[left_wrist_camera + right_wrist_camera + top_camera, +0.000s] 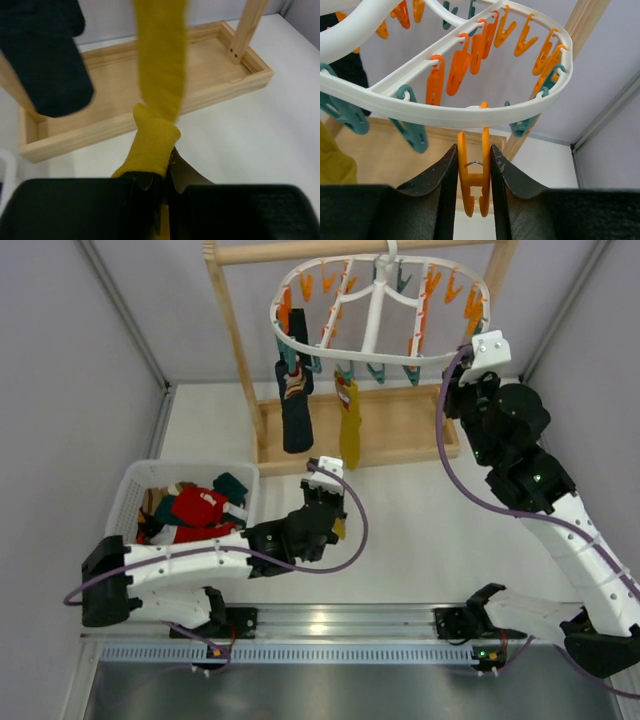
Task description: Remove the socks clipped to the hanger
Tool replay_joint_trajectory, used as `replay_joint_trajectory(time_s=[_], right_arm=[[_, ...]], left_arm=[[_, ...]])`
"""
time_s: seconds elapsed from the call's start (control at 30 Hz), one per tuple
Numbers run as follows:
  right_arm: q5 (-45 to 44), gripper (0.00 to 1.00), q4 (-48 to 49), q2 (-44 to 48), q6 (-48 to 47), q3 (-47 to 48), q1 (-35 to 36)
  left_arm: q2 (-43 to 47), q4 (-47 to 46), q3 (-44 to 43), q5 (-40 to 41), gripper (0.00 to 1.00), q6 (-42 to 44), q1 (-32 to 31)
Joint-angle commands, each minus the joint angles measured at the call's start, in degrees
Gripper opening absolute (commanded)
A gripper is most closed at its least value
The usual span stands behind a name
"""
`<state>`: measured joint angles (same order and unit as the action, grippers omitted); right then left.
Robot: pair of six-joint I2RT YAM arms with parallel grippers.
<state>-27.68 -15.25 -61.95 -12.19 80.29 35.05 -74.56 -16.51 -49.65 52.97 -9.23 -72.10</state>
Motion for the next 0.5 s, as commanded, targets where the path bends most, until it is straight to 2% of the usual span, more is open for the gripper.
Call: replay_joint_trajectory(time_s=[0.0, 0.13, 0.2, 0.3, 0.4, 0.47], right_arm=[[6.57, 0.01, -2.94, 3.33, 2.33, -0.93, -6.29], [12.98, 0.0, -3.74, 4.12, 5.32, -1.8, -12.01], [14.84, 0.0, -3.57, 4.38, 6.38, -2.42, -14.21], [18.71, 0.0, -1.82, 5.08, 9.01, -4.09, -18.77], [22.22, 0.0, -0.14, 5.09, 10.6, -5.32, -20.71], [23.46, 0.0, 0.56, 4.74, 10.95, -5.58, -20.98]], left_arm=[[10.37, 20.91, -1.67, 9.77, 0.0, -8.86, 0.11], [18.91, 33.52, -2.65, 17.32, 0.0, -13.17, 0.9], [21.9, 37.94, -2.56, 16.64, 0.0, -16.24, 2.65], [27.18, 44.36, -2.21, 11.65, 0.0, -19.41, 10.11], [28.77, 47.27, -1.68, 4.79, 0.0, -20.64, 25.63], [27.99, 48.59, -1.94, 1.8, 0.0, -23.01, 30.15]])
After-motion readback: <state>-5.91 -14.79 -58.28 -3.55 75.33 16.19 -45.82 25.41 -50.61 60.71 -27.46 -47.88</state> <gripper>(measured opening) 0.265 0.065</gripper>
